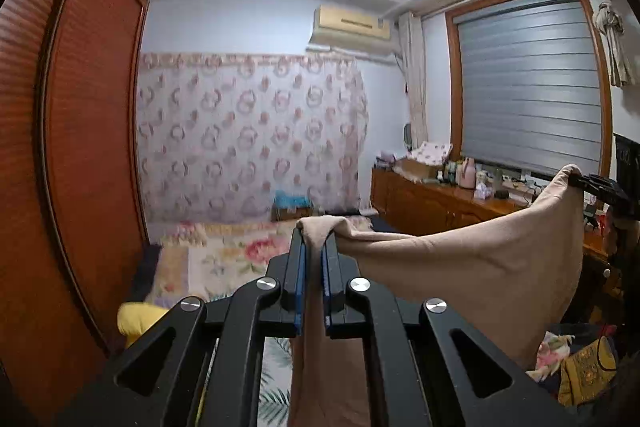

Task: Fold small clothes
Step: 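Lift the peach shirt high with both tools, holding it spread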

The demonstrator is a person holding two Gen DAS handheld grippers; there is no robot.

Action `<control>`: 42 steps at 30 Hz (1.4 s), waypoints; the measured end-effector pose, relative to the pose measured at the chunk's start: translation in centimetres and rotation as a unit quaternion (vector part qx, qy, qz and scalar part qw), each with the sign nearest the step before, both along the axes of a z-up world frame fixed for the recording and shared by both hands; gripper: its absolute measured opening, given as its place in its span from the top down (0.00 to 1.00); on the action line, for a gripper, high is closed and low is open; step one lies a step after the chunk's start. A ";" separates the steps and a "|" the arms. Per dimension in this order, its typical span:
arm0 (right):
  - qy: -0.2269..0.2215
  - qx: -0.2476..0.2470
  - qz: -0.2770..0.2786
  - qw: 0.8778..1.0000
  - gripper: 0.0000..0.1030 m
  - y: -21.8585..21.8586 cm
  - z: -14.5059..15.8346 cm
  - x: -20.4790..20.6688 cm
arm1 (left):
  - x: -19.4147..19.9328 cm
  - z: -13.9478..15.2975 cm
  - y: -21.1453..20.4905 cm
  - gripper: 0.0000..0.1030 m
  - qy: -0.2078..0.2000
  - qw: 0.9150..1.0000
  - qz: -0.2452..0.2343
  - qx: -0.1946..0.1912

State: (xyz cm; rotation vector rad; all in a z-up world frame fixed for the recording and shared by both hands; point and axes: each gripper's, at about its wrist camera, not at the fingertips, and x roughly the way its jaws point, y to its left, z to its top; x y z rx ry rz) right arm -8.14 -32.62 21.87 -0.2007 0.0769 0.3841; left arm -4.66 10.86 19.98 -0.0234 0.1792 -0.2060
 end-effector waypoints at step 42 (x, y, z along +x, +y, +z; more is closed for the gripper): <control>0.178 -0.098 -0.073 0.976 0.92 8.1 -23.4 46.5 | 38.4 -19.0 0.8 0.93 0.212 0.972 0.083 0.061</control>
